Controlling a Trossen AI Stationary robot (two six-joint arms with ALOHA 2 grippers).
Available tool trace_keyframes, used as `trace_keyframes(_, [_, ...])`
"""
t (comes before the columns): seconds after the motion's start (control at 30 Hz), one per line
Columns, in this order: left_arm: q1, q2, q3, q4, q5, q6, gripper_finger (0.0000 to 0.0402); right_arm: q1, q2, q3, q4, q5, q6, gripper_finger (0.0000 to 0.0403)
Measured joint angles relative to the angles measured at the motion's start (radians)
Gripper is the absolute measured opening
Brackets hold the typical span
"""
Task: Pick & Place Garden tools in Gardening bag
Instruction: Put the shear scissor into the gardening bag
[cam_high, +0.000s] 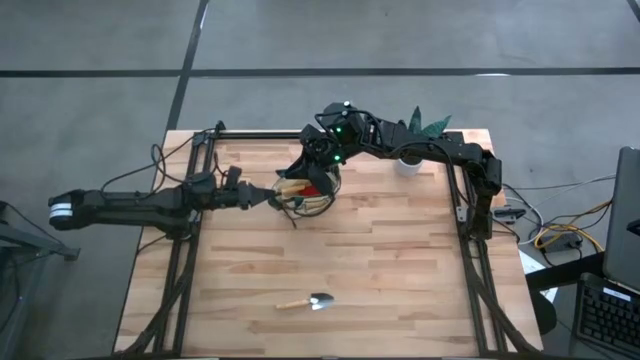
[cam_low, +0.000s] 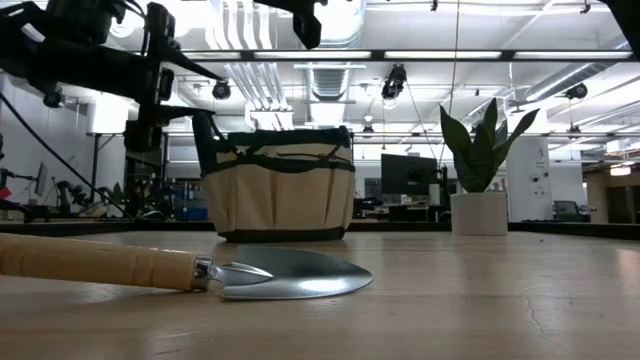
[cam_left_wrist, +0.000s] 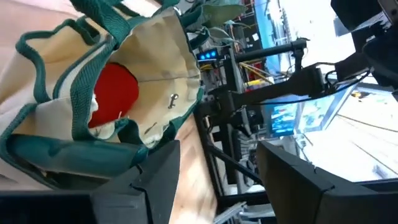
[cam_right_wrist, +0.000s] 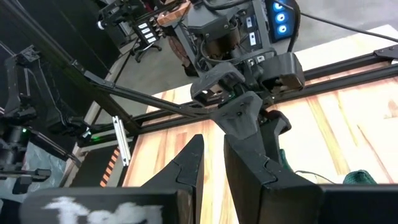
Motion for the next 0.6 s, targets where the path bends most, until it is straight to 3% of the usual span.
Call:
trace_keyframes(0.33, [0.006, -0.039, -0.002, 0.043, -0.063, 0.102, 0.0218, 0.000, 0.002, 0.000, 0.000, 0.000, -0.001, 0.0057])
trace_keyframes(0.6, [0.009, -0.055, -0.002, -0.019, 0.005, -0.054, 0.0218, 0.000, 0.002, 0.000, 0.000, -0.001, -0.001, 0.0057])
